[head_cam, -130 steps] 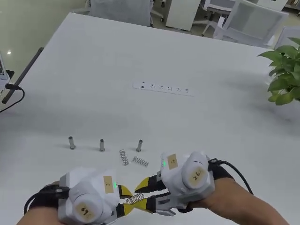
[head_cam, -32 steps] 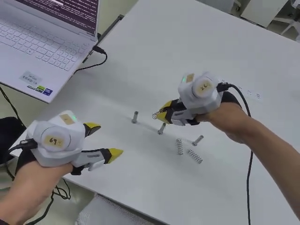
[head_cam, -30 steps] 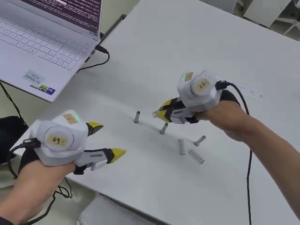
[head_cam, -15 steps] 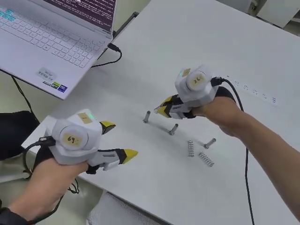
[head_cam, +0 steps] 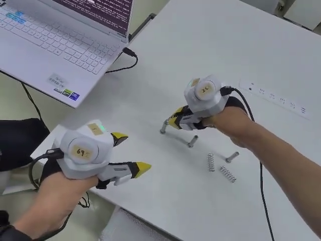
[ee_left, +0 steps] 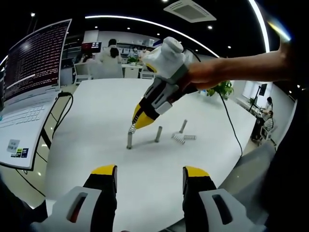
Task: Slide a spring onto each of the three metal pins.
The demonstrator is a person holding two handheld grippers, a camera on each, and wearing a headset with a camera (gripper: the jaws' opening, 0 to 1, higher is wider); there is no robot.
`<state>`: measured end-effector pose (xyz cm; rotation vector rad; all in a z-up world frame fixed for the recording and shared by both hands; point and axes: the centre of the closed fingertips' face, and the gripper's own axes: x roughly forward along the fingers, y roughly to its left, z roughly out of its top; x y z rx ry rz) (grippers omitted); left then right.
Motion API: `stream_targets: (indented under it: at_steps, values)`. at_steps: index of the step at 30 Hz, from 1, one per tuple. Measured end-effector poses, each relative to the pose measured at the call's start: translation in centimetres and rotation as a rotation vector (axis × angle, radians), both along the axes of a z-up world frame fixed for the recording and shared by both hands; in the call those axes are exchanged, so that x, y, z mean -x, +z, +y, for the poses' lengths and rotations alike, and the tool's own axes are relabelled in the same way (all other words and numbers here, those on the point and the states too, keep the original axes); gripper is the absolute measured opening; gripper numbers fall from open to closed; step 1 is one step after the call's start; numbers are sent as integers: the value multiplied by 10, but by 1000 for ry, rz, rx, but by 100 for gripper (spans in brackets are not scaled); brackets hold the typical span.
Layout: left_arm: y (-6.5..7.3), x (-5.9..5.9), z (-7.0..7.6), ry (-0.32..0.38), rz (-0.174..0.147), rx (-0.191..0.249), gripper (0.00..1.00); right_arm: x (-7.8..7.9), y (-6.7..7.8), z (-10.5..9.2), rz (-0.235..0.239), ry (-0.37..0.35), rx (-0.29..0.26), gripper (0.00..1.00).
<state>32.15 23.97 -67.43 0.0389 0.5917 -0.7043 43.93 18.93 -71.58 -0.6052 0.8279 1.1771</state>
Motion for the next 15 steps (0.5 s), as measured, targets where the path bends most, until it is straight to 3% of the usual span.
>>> stream_targets:
  at_steps: [15]
  values:
    - [-3, 3, 0, 5, 13, 4, 49, -2, -7, 5, 0, -6, 7, 9]
